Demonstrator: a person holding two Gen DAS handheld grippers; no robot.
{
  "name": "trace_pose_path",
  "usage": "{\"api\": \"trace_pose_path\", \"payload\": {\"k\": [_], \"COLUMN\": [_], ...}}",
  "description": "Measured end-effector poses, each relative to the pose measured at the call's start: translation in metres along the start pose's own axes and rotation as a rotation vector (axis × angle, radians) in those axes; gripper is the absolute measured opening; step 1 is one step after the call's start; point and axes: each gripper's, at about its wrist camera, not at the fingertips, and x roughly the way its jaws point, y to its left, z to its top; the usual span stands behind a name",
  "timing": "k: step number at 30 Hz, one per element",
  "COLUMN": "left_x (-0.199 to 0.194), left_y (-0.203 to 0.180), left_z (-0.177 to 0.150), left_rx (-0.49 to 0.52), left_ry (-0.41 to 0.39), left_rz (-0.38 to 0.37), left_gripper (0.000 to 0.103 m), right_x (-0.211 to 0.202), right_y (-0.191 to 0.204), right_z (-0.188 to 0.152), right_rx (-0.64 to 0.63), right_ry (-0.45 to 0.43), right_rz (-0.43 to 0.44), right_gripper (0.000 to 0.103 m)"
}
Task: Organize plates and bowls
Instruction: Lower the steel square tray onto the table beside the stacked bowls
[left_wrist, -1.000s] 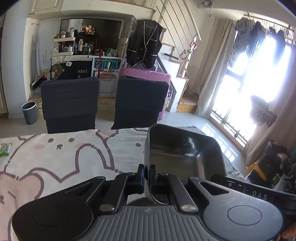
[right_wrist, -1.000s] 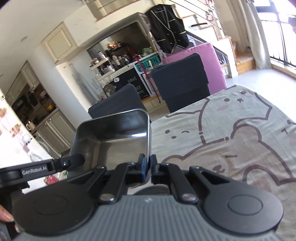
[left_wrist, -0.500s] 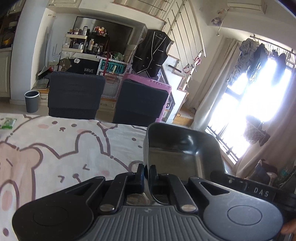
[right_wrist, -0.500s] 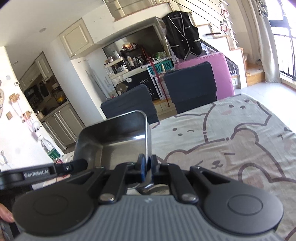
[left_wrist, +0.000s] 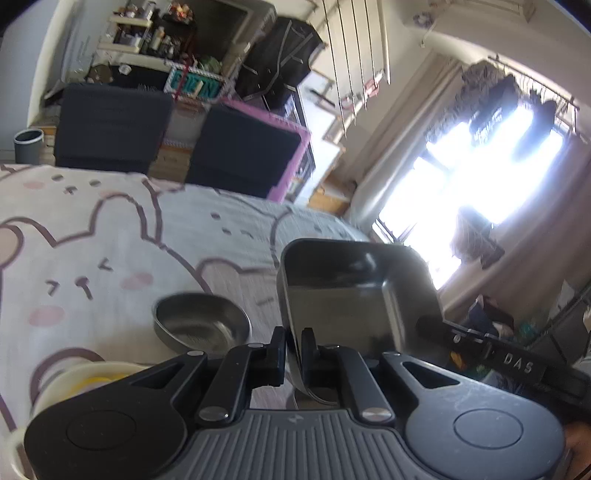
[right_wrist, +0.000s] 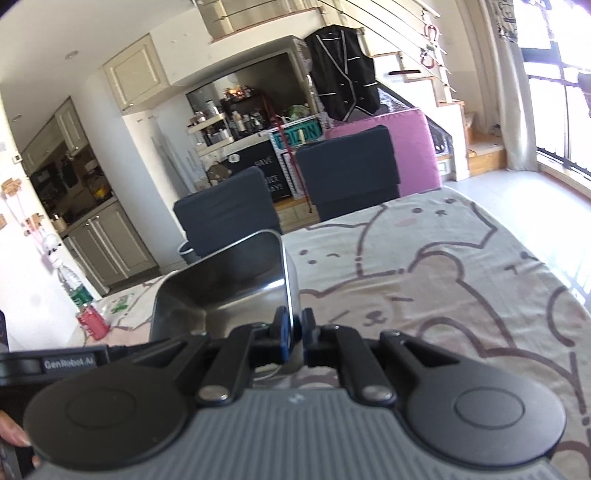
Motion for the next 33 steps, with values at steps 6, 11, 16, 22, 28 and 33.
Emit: {"api": "trace_pose_path", "payload": {"k": [6,11,16,22,28,33], "left_x": [0.023,0.038,0.051,0.066,0.076,0.082], "left_y": [-0.006,-0.013,-0.02,-0.03,-0.036,-0.037], "left_z": [-0.013,-0.021,-0.027,-0.037,-0.046,-0.05], "left_rx": [-0.002,0.014,0.019,0.065,0.101,0.12], "left_ry": [0.078,0.134,0.175,0.222,0.26,0.286], "left_rz": [-0.009,0.005,0.009,0.031,0.051,0.079], "left_gripper": [0.009,0.009,0.009,0.009,0.01,0.01], "right_x": [-0.006,-0.007,-0.011,-0.012,-0.01,-0.005], "right_y": [-0.006,-0.004,-0.007,-0.009,-0.01,-0.006], "right_z": [-0.007,-0.011,-0.013,-0.014,-0.017,-0.018], "right_rx": [-0.019,-0.04,-0.046,-0.042,-0.059,-0.088], "right_ry": [0.017,0.039,0.052,0.06,0.081,0.113], "right_rz": [-0.051,-0.081,-0.114,-0.139,-0.165,-0.179], "right_gripper": [0.01,0.011,0.012,0.013,0.014,0.014]}}
